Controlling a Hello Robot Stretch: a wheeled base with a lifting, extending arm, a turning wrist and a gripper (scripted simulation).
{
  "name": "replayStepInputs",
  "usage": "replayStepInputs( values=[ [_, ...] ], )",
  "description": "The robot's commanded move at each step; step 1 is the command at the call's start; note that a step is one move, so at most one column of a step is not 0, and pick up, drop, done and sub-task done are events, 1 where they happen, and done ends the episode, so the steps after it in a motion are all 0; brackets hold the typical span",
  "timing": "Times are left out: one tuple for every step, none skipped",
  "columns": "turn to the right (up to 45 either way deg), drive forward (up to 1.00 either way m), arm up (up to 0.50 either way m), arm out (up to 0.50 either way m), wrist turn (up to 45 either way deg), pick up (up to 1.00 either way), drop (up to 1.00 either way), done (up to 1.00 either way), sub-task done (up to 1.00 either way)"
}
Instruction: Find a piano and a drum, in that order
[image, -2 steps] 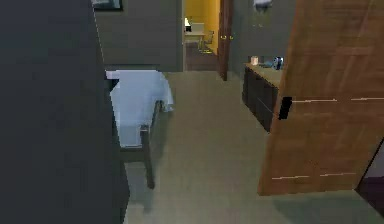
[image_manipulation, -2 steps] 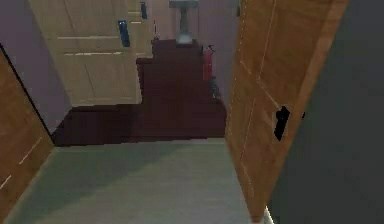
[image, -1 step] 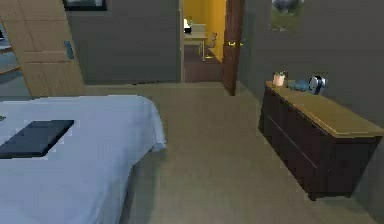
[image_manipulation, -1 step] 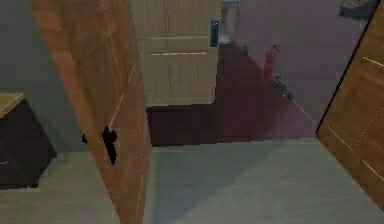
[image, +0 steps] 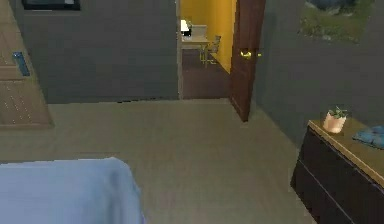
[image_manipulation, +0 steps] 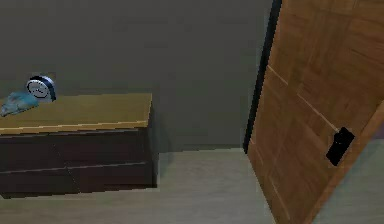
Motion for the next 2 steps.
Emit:
replayStepInputs(
  values=[
    [6.0,0.00,0.00,0.00,0.0,0.00,0.00,0.00,0.00],
    [0.0,0.60,0.00,0.00,0.0,0.00,0.00,0.00,0.00]
  ],
)
